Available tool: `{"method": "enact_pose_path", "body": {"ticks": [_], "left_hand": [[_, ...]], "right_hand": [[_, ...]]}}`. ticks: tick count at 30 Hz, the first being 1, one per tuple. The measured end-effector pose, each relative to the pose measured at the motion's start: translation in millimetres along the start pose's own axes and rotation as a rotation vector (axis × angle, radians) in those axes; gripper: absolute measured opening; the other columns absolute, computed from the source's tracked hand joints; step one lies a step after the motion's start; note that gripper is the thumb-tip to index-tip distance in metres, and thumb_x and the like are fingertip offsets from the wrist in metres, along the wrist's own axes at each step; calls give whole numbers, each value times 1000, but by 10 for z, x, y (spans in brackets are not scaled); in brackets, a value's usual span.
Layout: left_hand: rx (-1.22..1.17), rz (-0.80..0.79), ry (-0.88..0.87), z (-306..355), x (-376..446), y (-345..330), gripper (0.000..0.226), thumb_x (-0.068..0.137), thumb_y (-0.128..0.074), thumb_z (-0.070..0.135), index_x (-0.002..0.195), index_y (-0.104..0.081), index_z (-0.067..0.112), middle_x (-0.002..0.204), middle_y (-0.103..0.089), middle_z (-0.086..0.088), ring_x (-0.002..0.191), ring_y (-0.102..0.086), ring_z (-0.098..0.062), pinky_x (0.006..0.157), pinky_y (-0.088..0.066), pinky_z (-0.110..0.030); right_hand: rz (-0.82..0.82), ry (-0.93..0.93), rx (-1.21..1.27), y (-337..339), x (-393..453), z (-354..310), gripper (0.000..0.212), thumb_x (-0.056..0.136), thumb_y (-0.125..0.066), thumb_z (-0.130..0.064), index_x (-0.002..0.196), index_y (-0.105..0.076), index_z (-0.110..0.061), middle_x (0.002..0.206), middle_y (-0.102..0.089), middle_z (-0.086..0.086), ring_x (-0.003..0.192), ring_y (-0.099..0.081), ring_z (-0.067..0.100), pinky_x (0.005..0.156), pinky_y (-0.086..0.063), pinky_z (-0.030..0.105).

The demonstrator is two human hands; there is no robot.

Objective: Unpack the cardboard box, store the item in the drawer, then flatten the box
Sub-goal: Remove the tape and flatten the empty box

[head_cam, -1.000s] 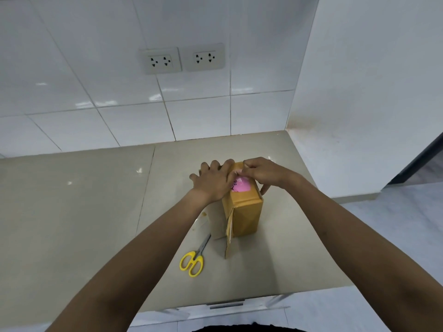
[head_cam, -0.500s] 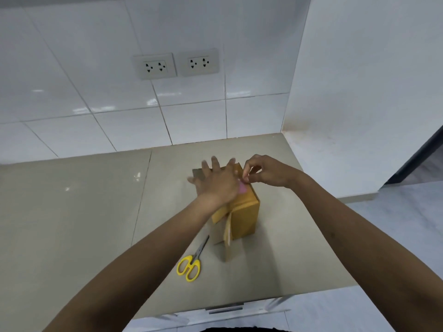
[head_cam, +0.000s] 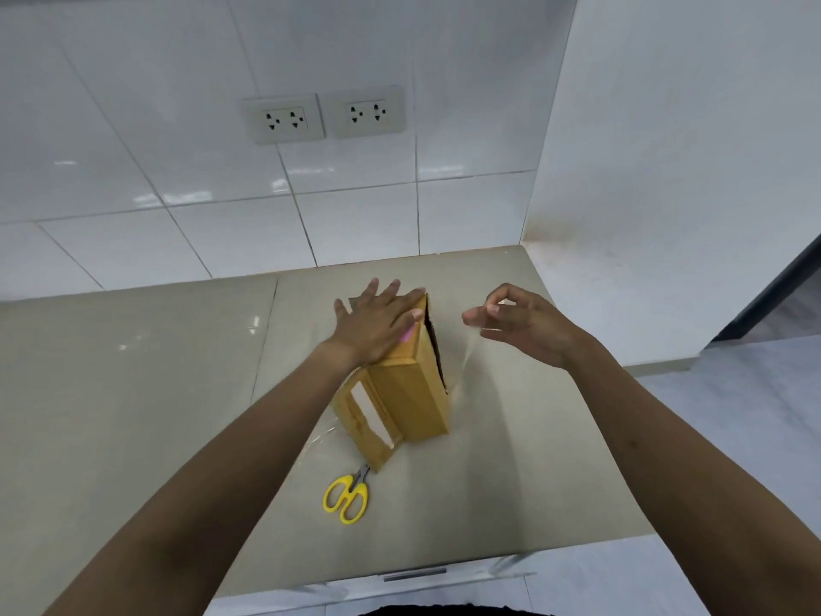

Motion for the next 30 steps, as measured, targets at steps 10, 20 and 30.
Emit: {"method": "enact_pose_path", "body": {"ticks": [10, 20, 30], "left_hand": [[-450, 73, 277, 254, -38, 130, 71, 88, -45, 55, 149, -27, 25, 155, -28, -9, 143, -22, -38, 116, -21, -53], [-1245, 55, 246, -443, -379, -3, 44, 90, -42, 15, 130, -51, 29, 129, -56, 2, 116, -55, -24, 84, -51, -34], [-864, 341, 291, -630, -742, -1, 41, 96, -44, 22, 137, -49, 25, 146, -49, 1, 132, -46, -20, 108, -38, -41]], "right_hand": [[30, 94, -67, -70, 61, -238, 9, 96, -55, -10, 87, -55, -13, 102, -71, 15, 96, -67, 29, 100, -42, 50], [-7, 294, -31, -401, 46, -935, 9, 96, -55, -8, 87, -55, -10, 92, -66, 16, 73, -57, 28, 79, -47, 47], [-168, 209, -363, -1332, 440, -811, 4, 94, -60, -12, 93, -58, -9, 95, -73, 14, 82, -67, 22, 72, -53, 37]]}}
Point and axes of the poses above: each hand's wrist, its own x-axis towards the middle knuckle, its own y-axis out of the back of the hand, z = x × y, the point moved 4 cm from there along x, towards the middle knuckle
